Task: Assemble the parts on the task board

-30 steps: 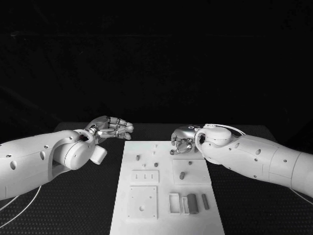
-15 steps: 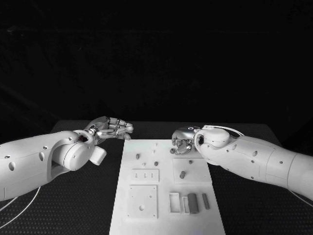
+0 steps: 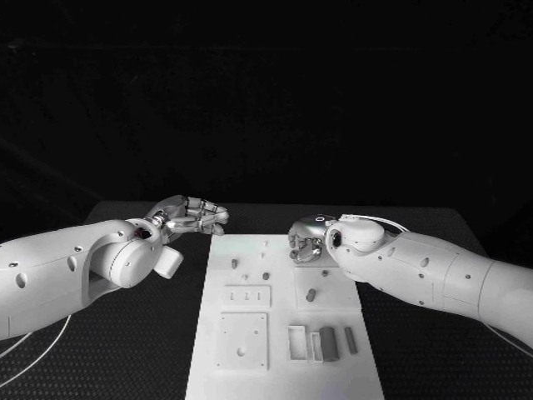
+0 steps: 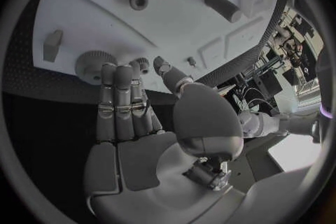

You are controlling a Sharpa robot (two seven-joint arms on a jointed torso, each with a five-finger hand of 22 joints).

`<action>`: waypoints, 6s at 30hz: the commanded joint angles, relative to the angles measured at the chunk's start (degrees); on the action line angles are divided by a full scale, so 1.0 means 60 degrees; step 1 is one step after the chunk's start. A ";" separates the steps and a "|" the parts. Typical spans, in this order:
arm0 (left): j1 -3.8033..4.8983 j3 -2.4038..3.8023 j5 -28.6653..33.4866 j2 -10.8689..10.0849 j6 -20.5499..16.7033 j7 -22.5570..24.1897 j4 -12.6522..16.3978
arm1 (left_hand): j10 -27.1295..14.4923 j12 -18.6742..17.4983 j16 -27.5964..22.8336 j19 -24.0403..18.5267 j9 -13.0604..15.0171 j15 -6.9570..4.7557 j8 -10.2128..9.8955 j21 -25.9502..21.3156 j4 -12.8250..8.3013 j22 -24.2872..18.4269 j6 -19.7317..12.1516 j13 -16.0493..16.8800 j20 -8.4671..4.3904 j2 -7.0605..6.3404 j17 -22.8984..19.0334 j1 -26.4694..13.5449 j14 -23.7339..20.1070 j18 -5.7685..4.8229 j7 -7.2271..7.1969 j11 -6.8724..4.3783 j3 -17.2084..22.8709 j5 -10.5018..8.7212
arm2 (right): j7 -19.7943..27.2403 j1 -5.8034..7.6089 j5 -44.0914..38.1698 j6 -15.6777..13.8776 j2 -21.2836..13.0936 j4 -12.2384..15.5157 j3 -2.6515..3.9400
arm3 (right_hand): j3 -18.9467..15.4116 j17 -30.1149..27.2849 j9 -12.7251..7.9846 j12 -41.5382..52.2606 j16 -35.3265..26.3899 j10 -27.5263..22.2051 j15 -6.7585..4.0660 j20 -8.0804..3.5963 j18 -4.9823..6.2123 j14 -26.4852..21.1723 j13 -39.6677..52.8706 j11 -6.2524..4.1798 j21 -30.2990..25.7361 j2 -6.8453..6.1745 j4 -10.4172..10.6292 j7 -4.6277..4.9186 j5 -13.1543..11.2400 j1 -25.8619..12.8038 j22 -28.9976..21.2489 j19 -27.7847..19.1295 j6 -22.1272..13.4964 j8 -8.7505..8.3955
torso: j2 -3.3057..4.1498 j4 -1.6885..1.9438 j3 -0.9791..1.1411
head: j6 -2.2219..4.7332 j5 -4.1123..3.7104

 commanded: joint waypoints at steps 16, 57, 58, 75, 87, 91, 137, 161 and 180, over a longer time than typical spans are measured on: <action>0.0029 0.0018 0.0035 0.0130 0.0194 0.0059 -0.0090 | 0.0078 -0.0054 -0.0071 0.0032 -0.0011 -0.0012 -0.0052 -0.0058 -0.0011 -0.0016 0.0039 -0.0019 -0.0041 0.0007 0.0025 -0.0094 0.0065 -0.0145 0.0234 0.0023 0.0027 -0.0048 | -0.0074 -0.0117 -0.0115 0.0048 0.0153 -0.0231 -0.0002 | -0.0026 0.0372 -0.0020 0.1118 0.1202 0.0443 -0.0306 -0.0314 0.0127 0.0278 0.2261 -0.0291 0.0548 0.0079 0.0001 -0.0236 0.0040 -0.0110 0.0489 0.0551 0.0206 -0.0102 | 0.0072 0.0013 -0.0022 | -0.0029 -0.0031; 0.0028 0.0017 0.0035 0.0129 0.0265 0.0026 -0.0101 | 0.0088 -0.0091 -0.0110 0.0040 -0.0011 -0.0010 -0.0083 -0.0094 -0.0021 -0.0030 0.0042 -0.0034 -0.0078 -0.0010 0.0054 -0.0110 0.0063 -0.0191 0.0226 0.0026 0.0066 -0.0049 | -0.0098 -0.0193 -0.0188 0.0065 0.0182 -0.0383 -0.0001 | -0.0041 0.0444 0.0089 0.1442 0.2303 0.0357 -0.0437 -0.0502 0.0127 0.0235 0.5081 -0.0420 0.0907 0.0382 -0.0007 -0.0355 0.0040 -0.0012 0.1068 0.0758 0.0538 -0.0157 | 0.0087 0.0004 -0.0021 | -0.0093 -0.0030; 0.0028 0.0017 0.0035 0.0126 0.0265 0.0025 -0.0100 | 0.0088 -0.0092 -0.0111 0.0040 -0.0011 -0.0010 -0.0083 -0.0095 -0.0021 -0.0031 0.0042 -0.0034 -0.0078 -0.0011 0.0054 -0.0110 0.0062 -0.0192 0.0226 0.0026 0.0067 -0.0049 | -0.0114 -0.0194 -0.0191 0.0063 0.0182 -0.0388 -0.0001 | -0.0034 0.0444 0.0094 0.1441 0.2321 0.0365 -0.0441 -0.0507 0.0127 0.0237 0.5114 -0.0425 0.0914 0.0399 -0.0006 -0.0359 0.0040 -0.0015 0.1076 0.0766 0.0555 -0.0151 | 0.0088 0.0004 -0.0019 | -0.0101 -0.0025; 0.0029 0.0018 0.0035 0.0104 0.0270 0.0007 -0.0085 | 0.0096 -0.0101 -0.0123 0.0045 -0.0008 -0.0010 -0.0089 -0.0105 -0.0021 -0.0034 0.0050 -0.0038 -0.0089 -0.0015 0.0064 -0.0105 0.0064 -0.0207 0.0221 0.0024 0.0079 -0.0049 | -0.0184 -0.0218 -0.0399 -0.0279 0.0158 -0.0358 -0.0001 | 0.1200 0.0494 0.0459 0.1536 0.2929 0.0918 -0.0763 -0.0664 0.0127 0.0449 0.5819 -0.0776 0.1182 0.0866 0.0192 -0.0732 0.0035 0.0062 0.1354 0.1071 0.1730 0.0359 | 0.0080 -0.0002 -0.0021 | -0.0124 -0.0025; 0.0029 0.0018 0.0031 0.0064 0.0247 0.0016 -0.0064 | 0.0101 -0.0106 -0.0129 0.0048 -0.0007 -0.0011 -0.0093 -0.0112 -0.0022 -0.0036 0.0054 -0.0040 -0.0096 -0.0018 0.0071 -0.0101 0.0066 -0.0216 0.0218 0.0022 0.0087 -0.0049 | -0.0269 -0.0231 -0.0865 -0.2198 0.0058 -0.0024 0.0002 | 0.1653 0.0468 0.0599 0.1531 0.3151 0.1189 -0.0851 -0.0810 0.0127 0.0624 0.6003 -0.0862 0.1320 0.0724 0.0021 -0.0816 0.0040 -0.0167 0.1471 0.1312 0.1918 0.0399 | 0.0087 0.0001 -0.0030 | -0.0041 -0.0026; 0.0029 0.0018 0.0030 0.0051 0.0237 0.0024 -0.0068 | 0.0102 -0.0108 -0.0131 0.0050 -0.0007 -0.0011 -0.0094 -0.0113 -0.0022 -0.0037 0.0055 -0.0041 -0.0098 -0.0018 0.0073 -0.0100 0.0066 -0.0219 0.0218 0.0022 0.0089 -0.0049 | -0.0323 -0.0231 -0.0944 -0.2701 0.0017 0.0154 0.0004 | 0.1705 0.0458 0.0627 0.1531 0.3194 0.1269 -0.0875 -0.0857 0.0127 0.0689 0.6037 -0.0887 0.1354 0.0667 0.0016 -0.0839 0.0040 -0.0158 0.1493 0.1386 0.1962 0.0405 | 0.0089 0.0011 -0.0030 | -0.0002 -0.0026; 0.0209 0.0195 -0.0057 0.0070 0.0152 0.0060 0.0083 | 0.0116 -0.0139 -0.0165 0.0062 -0.0002 -0.0014 -0.0116 -0.0143 -0.0024 -0.0046 0.0066 -0.0053 -0.0123 -0.0033 0.0103 -0.0092 0.0071 -0.0257 0.0217 0.0025 0.0106 -0.0050 | -0.0789 -0.0320 -0.1270 -0.2985 0.1466 -0.1060 0.0015 | 0.1792 0.0399 0.0655 0.1429 0.3190 0.1337 -0.0886 -0.0910 0.0126 0.0748 0.6032 -0.0895 0.1346 0.0613 0.0024 -0.0846 0.0040 -0.0176 0.1506 0.1454 0.1964 0.0363 | 0.0360 0.0225 -0.0101 | 0.0267 -0.0028; 0.0210 0.0182 -0.0085 0.0351 0.0230 0.0051 -0.0232 | 0.0120 -0.0157 -0.0183 0.0069 0.0000 -0.0014 -0.0131 -0.0157 -0.0021 -0.0050 0.0065 -0.0060 -0.0133 -0.0030 0.0119 -0.0105 0.0074 -0.0275 0.0214 0.0025 0.0110 -0.0050 | -0.0851 -0.0319 -0.1276 -0.2617 0.1518 -0.1134 0.0015 | 0.1802 0.0384 0.0661 0.1391 0.3183 0.1349 -0.0883 -0.0912 0.0127 0.0749 0.6025 -0.0892 0.1334 0.0604 0.0023 -0.0843 0.0040 -0.0194 0.1509 0.1455 0.1961 0.0348 | 0.0366 0.0208 -0.0114 | 0.0187 -0.0099; 0.0205 0.0165 -0.0082 0.0396 0.0298 0.0000 -0.0364 | 0.0078 -0.0210 -0.0213 0.0072 -0.0009 -0.0015 -0.0179 -0.0184 -0.0028 -0.0058 0.0015 -0.0082 -0.0145 -0.0053 0.0142 -0.0076 0.0072 -0.0296 0.0241 0.0043 0.0108 -0.0053 | -0.0623 -0.0320 -0.0535 -0.2743 0.1594 -0.1291 0.0012 | 0.1714 0.0269 0.0289 0.1034 0.3070 0.1153 -0.0541 -0.0804 0.0127 0.0560 0.5970 -0.0518 0.1148 -0.0276 0.0273 -0.0436 0.0039 -0.0499 0.1487 0.1373 0.0503 -0.0573 | 0.0353 0.0220 -0.0118 | 0.0130 -0.0098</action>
